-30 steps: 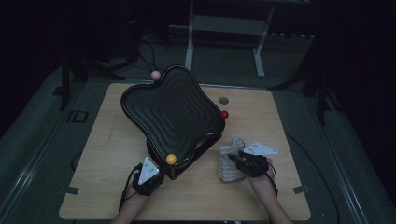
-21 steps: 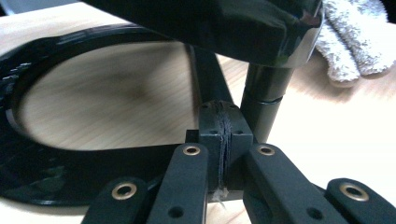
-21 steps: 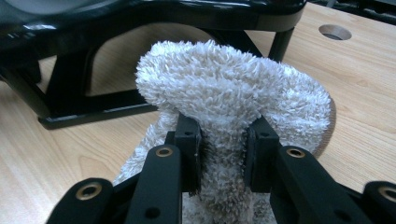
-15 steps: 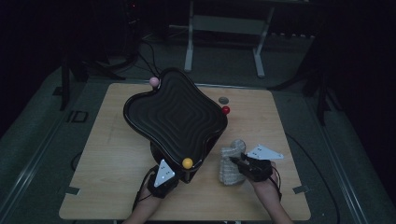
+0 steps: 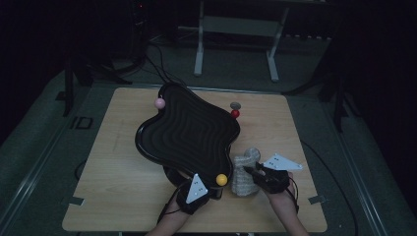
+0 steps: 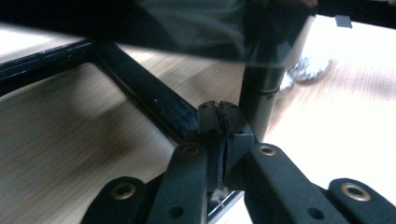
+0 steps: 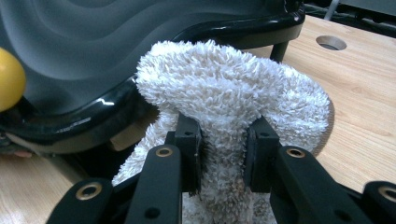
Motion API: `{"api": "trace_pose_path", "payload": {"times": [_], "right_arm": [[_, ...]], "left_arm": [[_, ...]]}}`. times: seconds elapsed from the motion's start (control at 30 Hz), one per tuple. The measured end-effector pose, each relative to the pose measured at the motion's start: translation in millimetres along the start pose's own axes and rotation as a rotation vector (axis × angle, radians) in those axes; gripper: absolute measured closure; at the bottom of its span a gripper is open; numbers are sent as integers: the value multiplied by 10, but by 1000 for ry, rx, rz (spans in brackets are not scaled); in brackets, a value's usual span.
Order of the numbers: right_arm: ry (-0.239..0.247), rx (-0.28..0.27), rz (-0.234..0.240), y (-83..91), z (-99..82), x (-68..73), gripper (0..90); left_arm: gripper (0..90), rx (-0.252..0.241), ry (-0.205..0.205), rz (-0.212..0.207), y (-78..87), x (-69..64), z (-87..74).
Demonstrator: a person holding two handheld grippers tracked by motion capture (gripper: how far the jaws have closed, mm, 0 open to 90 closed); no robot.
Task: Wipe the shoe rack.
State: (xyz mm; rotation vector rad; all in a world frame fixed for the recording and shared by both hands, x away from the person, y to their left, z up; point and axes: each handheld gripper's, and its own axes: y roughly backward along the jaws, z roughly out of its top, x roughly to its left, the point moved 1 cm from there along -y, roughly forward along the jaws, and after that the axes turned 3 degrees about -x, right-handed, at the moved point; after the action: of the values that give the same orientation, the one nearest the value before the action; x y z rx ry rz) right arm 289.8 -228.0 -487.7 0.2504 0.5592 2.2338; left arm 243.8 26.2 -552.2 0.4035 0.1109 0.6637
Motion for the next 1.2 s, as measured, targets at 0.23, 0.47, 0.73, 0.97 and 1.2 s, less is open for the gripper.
{"api": "trace_pose_path", "payload": {"times": [0.23, 0.47, 0.73, 0.97, 1.2], "right_arm": [[3, -18, -2, 93, 23, 2, 716], [27, -51, 15, 214, 104, 111, 716], [36, -95, 57, 476, 184, 287, 715], [63, -124, 138, 535, 284, 518, 712], [102, -129, 119, 328, 390, 628, 648]], "left_arm": [[613, 5, 21, 17, 348, 62, -107], [509, -27, 124, 139, 775, 537, -306], [477, -90, 142, 273, 936, 1317, -392], [476, -129, 165, 295, 697, 1738, -332], [476, -184, 200, 294, 460, 1928, -226]]}}
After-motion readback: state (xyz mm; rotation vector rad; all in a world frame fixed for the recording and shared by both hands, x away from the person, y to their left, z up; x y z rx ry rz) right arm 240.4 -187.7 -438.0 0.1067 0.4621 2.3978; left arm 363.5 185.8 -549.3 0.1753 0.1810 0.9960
